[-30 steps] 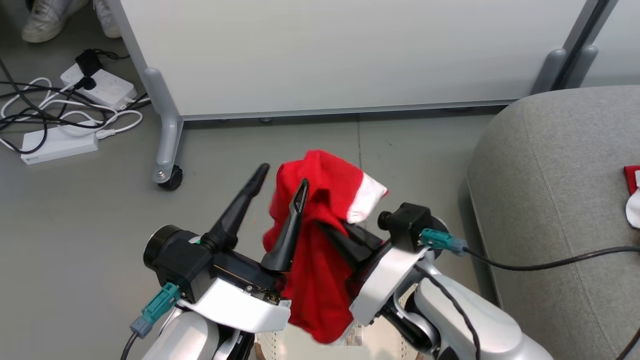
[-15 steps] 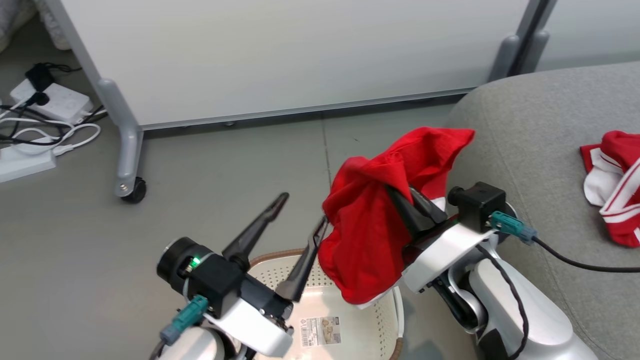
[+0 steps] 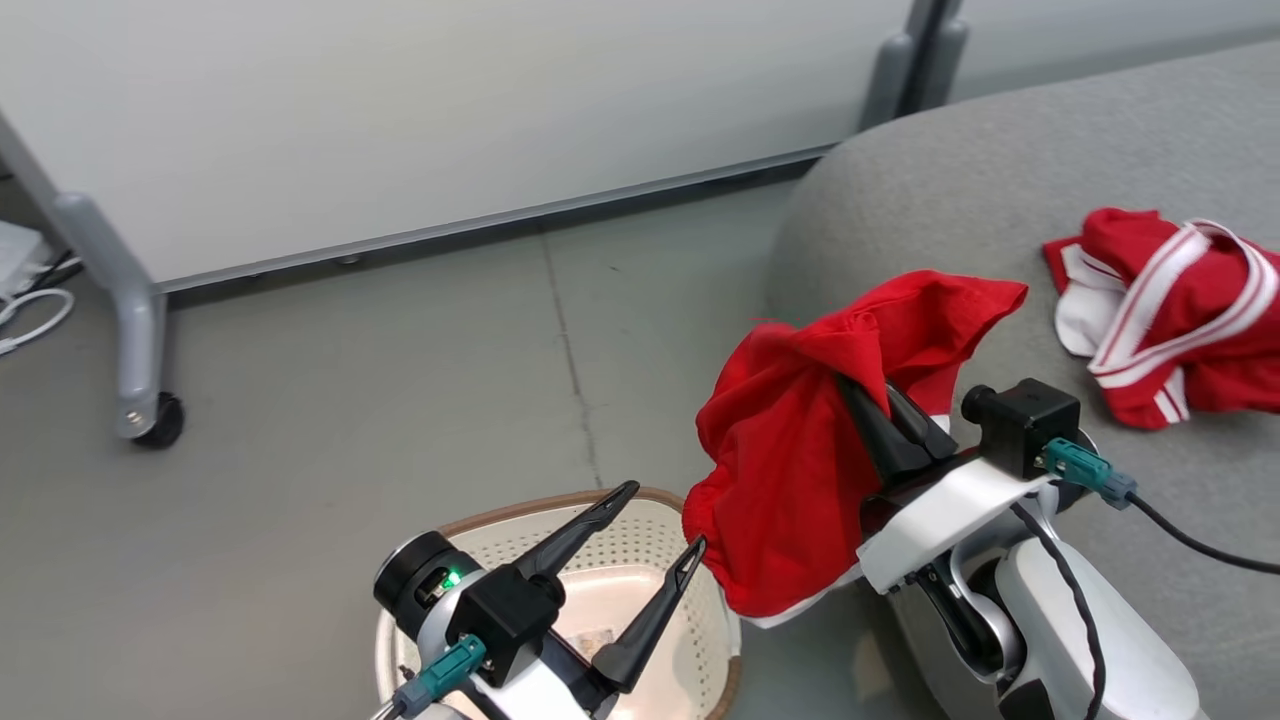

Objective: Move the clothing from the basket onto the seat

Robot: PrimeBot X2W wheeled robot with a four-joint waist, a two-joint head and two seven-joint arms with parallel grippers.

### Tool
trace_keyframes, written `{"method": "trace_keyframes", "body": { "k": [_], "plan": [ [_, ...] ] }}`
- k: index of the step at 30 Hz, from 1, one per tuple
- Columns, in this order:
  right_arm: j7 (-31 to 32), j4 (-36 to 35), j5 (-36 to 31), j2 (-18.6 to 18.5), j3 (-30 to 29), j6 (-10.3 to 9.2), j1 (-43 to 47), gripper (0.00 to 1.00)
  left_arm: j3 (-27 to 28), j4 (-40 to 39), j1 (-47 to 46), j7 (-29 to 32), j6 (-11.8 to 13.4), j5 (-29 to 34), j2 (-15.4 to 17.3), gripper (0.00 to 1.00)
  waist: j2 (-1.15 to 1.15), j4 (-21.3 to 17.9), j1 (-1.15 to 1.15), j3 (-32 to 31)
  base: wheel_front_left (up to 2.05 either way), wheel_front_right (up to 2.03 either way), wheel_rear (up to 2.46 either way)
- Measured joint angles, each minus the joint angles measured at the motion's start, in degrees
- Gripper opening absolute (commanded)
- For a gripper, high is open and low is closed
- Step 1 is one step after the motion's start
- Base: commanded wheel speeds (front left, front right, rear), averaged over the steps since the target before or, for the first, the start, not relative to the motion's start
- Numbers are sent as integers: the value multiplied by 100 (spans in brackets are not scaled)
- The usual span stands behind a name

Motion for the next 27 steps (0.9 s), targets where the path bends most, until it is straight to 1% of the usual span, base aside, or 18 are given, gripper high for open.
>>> {"method": "trace_keyframes", "body": {
  "k": [7, 19, 23, 27],
  "plan": [
    [74, -197, -82, 69, -212, 0, 184, 0, -41, 3, -14, 7, -10, 24, 92, 100, 0, -557, 0, 117, 0, 0, 0],
    [25, -343, -115, 186, -448, 0, 332, 0, -66, -212, -88, 168, 10, 32, 292, 100, 0, -1662, 0, 385, 0, 0, 0],
    [0, -352, -68, 216, -538, 0, 303, 0, -47, -335, -127, 223, 29, 42, 376, 100, 0, -1917, 0, 510, 0, 0, 0],
    [-77, -289, -15, 201, -669, 0, -16, 0, -18, -444, -224, 310, 33, 77, 485, 100, 0, -2047, 0, 697, 0, 0, 0]
  ]
}}
